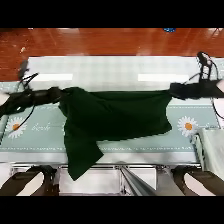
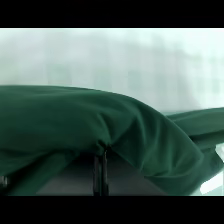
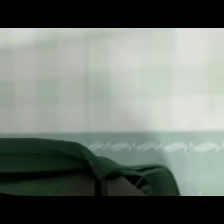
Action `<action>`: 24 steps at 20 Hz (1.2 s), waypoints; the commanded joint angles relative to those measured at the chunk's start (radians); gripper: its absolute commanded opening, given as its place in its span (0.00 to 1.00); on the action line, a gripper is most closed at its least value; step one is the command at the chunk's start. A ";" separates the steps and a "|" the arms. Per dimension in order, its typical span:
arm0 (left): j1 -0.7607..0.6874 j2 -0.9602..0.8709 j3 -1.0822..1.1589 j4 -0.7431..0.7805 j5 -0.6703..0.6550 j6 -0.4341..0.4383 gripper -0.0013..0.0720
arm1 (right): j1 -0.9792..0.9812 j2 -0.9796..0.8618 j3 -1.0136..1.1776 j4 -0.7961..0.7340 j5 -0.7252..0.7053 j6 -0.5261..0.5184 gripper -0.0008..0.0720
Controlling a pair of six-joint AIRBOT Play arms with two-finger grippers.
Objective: Fold the shirts.
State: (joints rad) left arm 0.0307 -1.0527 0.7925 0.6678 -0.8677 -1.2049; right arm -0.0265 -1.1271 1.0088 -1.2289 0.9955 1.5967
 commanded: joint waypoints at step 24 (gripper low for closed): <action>0.357 0.041 -0.444 0.174 -0.364 -0.052 0.71 | -0.447 0.290 -0.525 0.076 0.025 -0.120 0.57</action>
State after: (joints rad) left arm 0.4088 -1.0149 0.4236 0.8955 -1.2945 -1.2667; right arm -0.4686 -0.8715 0.5587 -1.1641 1.0328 1.4532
